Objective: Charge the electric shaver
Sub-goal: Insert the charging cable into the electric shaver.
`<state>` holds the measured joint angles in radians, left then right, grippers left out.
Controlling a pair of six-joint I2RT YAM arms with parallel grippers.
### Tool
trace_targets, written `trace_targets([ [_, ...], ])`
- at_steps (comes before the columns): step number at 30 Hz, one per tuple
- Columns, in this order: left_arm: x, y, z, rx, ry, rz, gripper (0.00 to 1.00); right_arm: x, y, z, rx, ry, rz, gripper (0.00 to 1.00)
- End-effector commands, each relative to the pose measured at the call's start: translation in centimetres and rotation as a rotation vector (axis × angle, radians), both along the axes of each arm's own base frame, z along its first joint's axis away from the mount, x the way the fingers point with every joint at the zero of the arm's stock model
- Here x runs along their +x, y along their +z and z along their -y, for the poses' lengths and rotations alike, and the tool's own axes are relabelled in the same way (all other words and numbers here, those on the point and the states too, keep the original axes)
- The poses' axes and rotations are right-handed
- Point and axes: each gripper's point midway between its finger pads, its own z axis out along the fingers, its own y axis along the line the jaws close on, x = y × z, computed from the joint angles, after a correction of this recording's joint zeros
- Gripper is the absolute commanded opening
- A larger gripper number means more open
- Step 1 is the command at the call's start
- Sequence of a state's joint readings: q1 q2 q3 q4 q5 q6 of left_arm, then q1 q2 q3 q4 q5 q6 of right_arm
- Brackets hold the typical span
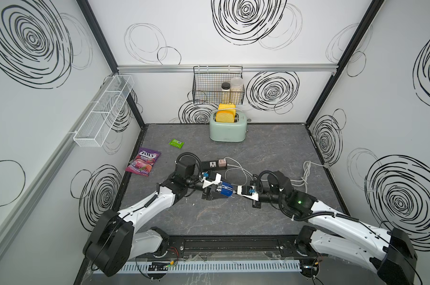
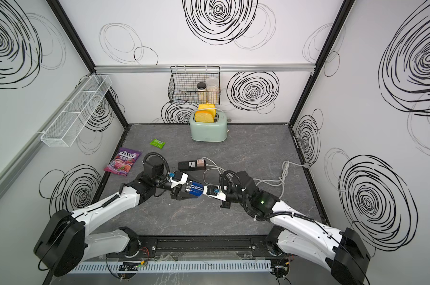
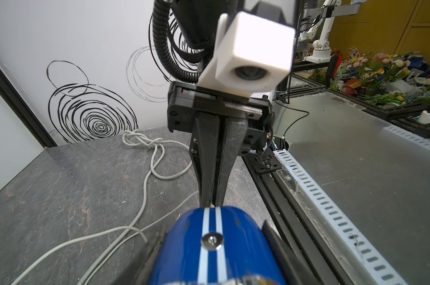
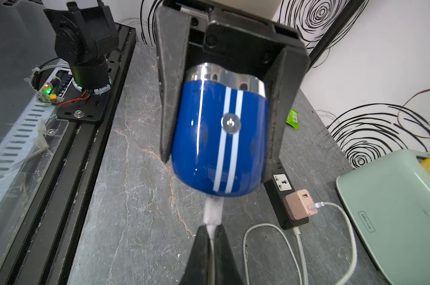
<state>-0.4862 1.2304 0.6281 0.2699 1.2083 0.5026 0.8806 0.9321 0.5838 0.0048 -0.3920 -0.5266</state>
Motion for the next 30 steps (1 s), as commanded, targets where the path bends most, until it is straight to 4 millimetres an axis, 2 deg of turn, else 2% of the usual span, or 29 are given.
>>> trace_targets([
  [1, -0.8, 0.3, 0.4, -0.028, -0.04, 0.038, 0.0, -1.2, 6.2, -1.5, 0.181, 0.087, 0.126, 0.0],
  [7, -0.9, -0.1, 0.2, -0.017, -0.045, 0.022, 0.0, -1.4, 7.7, -1.4, 0.218, 0.09, 0.146, 0.0],
  [20, -1.9, -0.9, 0.4, 0.016, -0.101, -0.016, 0.0, -1.5, 8.8, -1.5, 0.223, 0.106, 0.182, 0.0],
  [30, -1.4, -0.8, 0.5, 0.015, -0.088, 0.002, 0.0, -1.6, 8.1, -1.8, 0.21, 0.114, 0.154, 0.0],
])
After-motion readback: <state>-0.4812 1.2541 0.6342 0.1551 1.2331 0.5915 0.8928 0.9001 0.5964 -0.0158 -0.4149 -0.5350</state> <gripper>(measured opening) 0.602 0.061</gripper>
